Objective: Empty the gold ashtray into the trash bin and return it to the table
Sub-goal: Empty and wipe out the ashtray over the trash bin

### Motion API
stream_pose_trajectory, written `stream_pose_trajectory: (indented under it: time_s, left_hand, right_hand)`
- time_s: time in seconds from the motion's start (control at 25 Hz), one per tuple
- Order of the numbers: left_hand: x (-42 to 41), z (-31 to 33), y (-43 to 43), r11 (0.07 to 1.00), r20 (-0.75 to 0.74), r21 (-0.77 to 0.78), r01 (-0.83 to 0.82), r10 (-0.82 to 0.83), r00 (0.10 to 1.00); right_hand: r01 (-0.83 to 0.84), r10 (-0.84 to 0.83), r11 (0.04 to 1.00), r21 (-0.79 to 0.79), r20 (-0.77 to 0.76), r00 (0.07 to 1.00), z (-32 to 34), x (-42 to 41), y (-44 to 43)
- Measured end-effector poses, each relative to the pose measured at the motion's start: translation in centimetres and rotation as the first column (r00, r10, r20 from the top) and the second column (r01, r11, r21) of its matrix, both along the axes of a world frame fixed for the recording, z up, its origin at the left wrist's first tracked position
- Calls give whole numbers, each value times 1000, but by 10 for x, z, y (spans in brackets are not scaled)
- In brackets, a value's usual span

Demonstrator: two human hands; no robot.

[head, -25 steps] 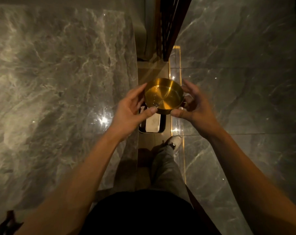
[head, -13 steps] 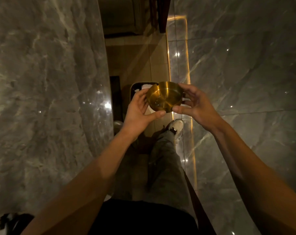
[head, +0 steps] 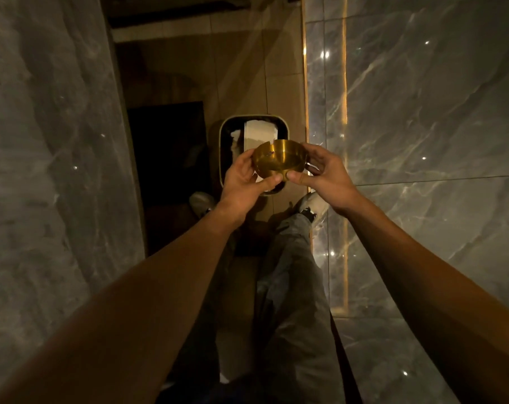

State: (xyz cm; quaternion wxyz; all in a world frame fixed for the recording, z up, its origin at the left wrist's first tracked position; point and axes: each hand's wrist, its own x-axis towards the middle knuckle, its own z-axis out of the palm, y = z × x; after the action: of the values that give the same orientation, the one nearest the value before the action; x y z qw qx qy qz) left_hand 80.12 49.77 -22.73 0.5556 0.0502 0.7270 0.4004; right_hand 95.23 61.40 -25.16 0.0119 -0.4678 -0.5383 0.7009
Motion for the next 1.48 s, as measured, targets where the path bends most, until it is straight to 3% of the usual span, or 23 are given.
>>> stream_pose_trajectory:
  time_s: [0.24,0.48,1.0,1.32,1.48]
  left_hand:
    - [-14,-74,1,989,46,-142,34,-28,999]
    - [-28,-133,5,952,-29,-296,-82,77,997]
    - [-17,-161,16,904,-241,-354,-238,158,958]
    - [-11,-173,8,962,-350,-245,-120,28,936]
    - [-11,-179,-1,953,-406,-292,86,-205,891]
  right_hand:
    - [-70,76,993,-97,57,995,-77,-9,-2]
    - [-7,14,990,-142,48,999,-129,-30,-9]
    - [238,-220,970,-58,222,950,-167,-64,-24]
    - [157,-161,987,39,215,963,-170,-66,-23]
    - [128,-133,991,39,211,968,-174,-65,-22]
